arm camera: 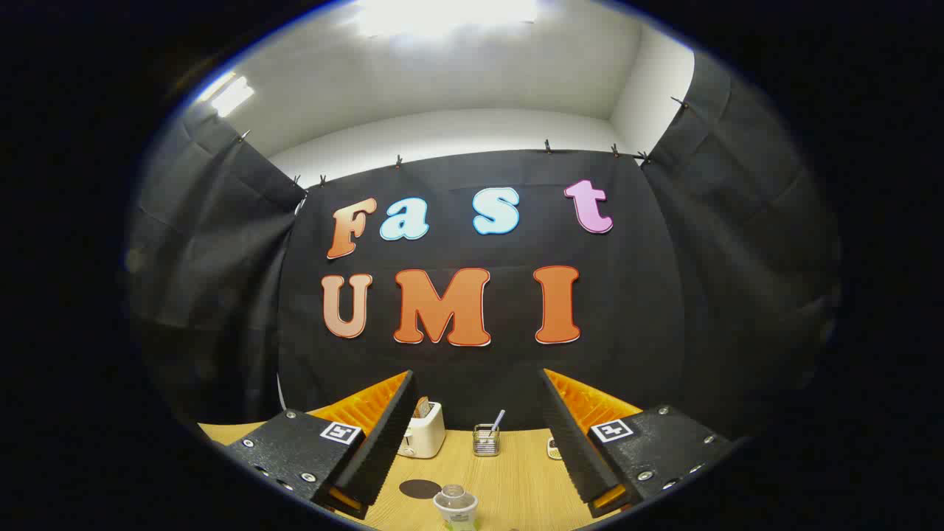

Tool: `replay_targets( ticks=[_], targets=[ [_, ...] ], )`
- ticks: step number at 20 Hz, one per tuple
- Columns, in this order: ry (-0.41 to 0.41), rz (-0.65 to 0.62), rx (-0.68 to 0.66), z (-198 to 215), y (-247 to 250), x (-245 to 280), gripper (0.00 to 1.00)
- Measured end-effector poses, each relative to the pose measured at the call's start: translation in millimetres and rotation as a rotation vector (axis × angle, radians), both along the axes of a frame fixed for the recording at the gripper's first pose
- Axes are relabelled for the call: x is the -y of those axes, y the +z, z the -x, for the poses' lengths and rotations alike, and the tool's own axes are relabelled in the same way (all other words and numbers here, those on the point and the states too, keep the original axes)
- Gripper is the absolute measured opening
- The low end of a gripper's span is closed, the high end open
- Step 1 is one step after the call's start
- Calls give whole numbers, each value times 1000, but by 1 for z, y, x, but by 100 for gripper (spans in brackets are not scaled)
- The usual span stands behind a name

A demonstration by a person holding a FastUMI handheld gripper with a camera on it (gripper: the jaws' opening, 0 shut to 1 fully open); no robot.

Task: Take the bottle from table, then pour the juice into the cup, finally place the bottle on the coaster

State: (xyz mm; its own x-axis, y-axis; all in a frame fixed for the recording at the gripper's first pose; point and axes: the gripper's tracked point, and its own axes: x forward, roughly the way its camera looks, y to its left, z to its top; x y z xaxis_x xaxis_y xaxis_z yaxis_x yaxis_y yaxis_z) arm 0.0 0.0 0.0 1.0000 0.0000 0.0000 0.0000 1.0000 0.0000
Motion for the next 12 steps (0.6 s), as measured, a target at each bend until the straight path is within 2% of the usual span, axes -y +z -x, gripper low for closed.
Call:
replay_targets(
  ticks=[8, 12],
  targets=[
    [20, 17, -34, 0, -15, -9, 97],
    [27, 13, -24, 1, -7, -11, 97]
  ],
)
